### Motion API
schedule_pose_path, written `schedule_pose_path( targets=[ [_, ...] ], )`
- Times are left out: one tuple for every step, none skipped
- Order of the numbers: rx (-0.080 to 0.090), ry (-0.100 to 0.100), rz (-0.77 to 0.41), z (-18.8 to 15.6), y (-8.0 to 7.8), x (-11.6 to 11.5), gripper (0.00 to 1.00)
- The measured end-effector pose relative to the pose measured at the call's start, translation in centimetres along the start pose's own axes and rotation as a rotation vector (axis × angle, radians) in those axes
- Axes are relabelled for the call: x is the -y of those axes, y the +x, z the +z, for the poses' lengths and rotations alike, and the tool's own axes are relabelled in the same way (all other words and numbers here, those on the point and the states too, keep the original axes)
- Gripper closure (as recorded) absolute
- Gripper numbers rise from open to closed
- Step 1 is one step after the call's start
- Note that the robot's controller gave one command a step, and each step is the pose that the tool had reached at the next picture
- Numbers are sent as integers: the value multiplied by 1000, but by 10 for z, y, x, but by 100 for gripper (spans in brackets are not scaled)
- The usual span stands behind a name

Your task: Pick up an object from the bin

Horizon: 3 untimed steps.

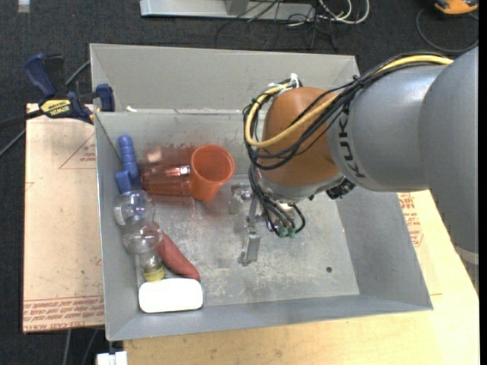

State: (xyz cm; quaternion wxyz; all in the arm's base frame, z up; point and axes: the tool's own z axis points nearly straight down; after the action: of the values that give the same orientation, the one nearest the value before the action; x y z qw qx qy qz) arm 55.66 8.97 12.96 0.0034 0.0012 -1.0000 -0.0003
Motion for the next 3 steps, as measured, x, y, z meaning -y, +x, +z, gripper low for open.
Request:
schedule_pose_path(
  targets=[
    [7, -1, 3, -4, -2, 1, 0],
    [3, -1, 367, -3, 1, -40, 0],
    [10, -3, 204, -10, -31, -67, 100]
  ],
)
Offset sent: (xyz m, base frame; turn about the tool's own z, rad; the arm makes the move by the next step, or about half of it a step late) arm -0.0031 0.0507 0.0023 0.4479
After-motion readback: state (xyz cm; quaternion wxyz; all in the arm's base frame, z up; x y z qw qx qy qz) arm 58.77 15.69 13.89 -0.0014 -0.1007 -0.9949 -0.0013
